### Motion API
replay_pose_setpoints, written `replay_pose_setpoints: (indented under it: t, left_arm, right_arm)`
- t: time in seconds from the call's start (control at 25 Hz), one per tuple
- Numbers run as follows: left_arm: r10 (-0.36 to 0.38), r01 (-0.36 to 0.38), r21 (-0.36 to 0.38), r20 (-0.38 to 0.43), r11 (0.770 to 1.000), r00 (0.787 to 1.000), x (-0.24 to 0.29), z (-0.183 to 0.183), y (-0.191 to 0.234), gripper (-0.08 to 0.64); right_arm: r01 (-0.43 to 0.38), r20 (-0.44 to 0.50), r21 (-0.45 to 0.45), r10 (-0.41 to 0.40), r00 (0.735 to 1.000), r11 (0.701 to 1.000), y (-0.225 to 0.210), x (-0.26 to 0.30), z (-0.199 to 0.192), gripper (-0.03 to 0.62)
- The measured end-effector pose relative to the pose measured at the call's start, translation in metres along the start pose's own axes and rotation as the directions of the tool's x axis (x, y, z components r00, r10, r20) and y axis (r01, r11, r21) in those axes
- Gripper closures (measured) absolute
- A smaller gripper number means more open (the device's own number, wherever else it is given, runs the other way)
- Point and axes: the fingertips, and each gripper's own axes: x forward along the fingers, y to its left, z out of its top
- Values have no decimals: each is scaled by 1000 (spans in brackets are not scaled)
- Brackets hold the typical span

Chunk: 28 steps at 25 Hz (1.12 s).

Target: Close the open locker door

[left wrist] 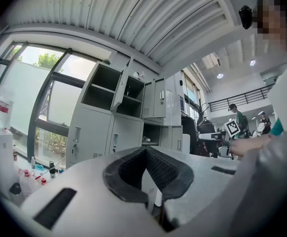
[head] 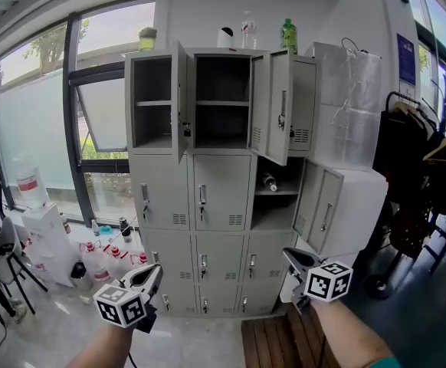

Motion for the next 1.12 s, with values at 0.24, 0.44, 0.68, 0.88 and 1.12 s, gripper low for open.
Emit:
replay_pose_setpoints:
  t: [0.24, 0.44, 0.68, 0.88, 1.12]
  left_arm:
    - [-82, 82, 30, -12, 996, 997, 65, 33, 101, 558]
    - [-149, 150, 58, -17, 987, 989, 115, 64, 156, 558]
    - [-182, 182, 76, 0, 980, 983, 159, 85, 178, 558]
    - [-141, 135, 122, 41, 983, 989, 182, 123, 173, 558]
    - [-58, 25, 206, 159, 978, 986, 187, 201, 142, 557]
  right_arm:
    - [65, 15, 23, -66, 998, 998, -7, 117, 4, 594]
    - [113, 53, 20, -114, 992, 993, -15, 185, 20, 594]
    - [136, 52, 7, -136, 989, 991, -35, 224, 29, 594]
    - [83, 51, -4, -82, 995, 997, -56, 245, 38, 594]
    - [-5, 27, -25, 5, 1000, 1000, -81, 257, 39, 594]
